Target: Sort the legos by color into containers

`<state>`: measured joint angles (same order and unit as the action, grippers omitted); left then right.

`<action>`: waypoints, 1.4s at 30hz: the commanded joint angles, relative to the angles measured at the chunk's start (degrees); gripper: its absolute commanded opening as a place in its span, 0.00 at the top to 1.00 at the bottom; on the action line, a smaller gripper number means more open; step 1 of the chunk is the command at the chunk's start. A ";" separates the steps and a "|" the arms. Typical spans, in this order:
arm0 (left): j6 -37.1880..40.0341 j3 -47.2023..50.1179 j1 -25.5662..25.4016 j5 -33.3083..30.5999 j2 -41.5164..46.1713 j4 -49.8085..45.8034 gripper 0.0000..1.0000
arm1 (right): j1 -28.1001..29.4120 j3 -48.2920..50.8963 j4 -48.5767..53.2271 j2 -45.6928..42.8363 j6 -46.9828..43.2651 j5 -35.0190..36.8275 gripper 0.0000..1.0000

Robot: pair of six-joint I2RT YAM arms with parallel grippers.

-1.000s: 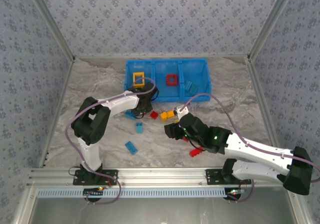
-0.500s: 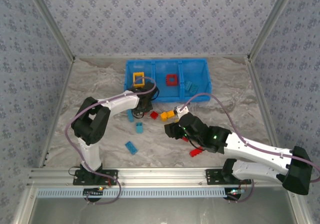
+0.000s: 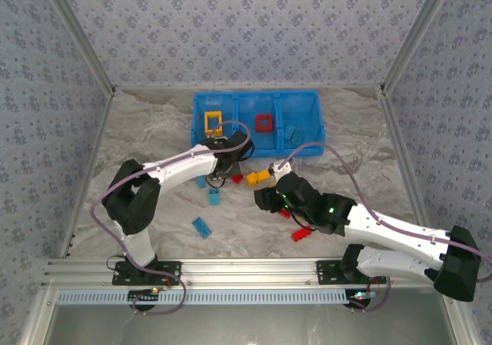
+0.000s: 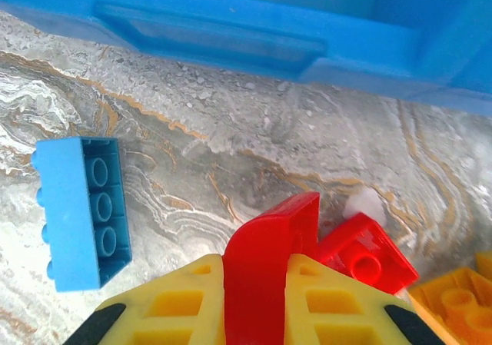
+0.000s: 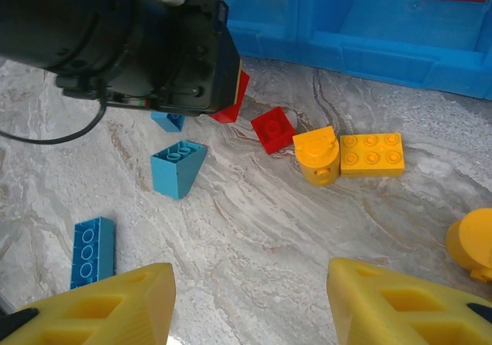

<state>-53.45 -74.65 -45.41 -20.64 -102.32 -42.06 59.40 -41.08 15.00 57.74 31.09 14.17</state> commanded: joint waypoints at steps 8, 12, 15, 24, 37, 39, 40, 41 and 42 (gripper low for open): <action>5.35 -16.78 -4.21 1.00 -0.27 -7.78 0.98 | -3.59 -4.05 1.99 -5.28 -0.50 5.59 0.43; 8.77 -27.82 -4.06 1.53 -5.28 -9.44 0.98 | -7.49 -5.65 -0.41 -5.01 -0.32 6.91 0.42; 11.42 -36.15 -2.96 1.48 -10.86 -10.27 0.98 | -11.62 -6.75 -1.90 -4.96 0.66 5.48 0.41; 16.90 -52.51 2.23 8.05 -28.21 -5.22 0.97 | -18.26 -7.97 -2.84 -2.91 2.44 1.21 0.41; 17.25 -57.94 5.00 17.00 -38.52 -4.33 0.78 | -18.58 -6.70 -2.47 -0.65 4.39 0.15 0.41; 16.80 -56.65 5.06 16.62 -37.42 -4.34 0.68 | -18.54 -6.55 -2.10 -0.62 4.50 -0.02 0.40; 16.66 -56.18 5.04 16.56 -36.85 -4.34 0.65 | -18.59 -6.49 -1.80 -0.69 4.50 -0.02 0.40; 16.54 -55.79 5.07 16.44 -36.16 -4.41 0.62 | -18.60 -6.56 -1.37 -0.69 4.53 -0.02 0.40; 16.32 -55.69 4.95 16.19 -35.43 -4.66 0.59 | -18.58 -6.61 -0.93 -0.77 4.50 -0.02 0.40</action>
<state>-36.67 -130.67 -40.40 -4.67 -141.47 -46.13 41.15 -47.40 13.08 56.95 34.65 14.33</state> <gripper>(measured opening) 0.394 0.599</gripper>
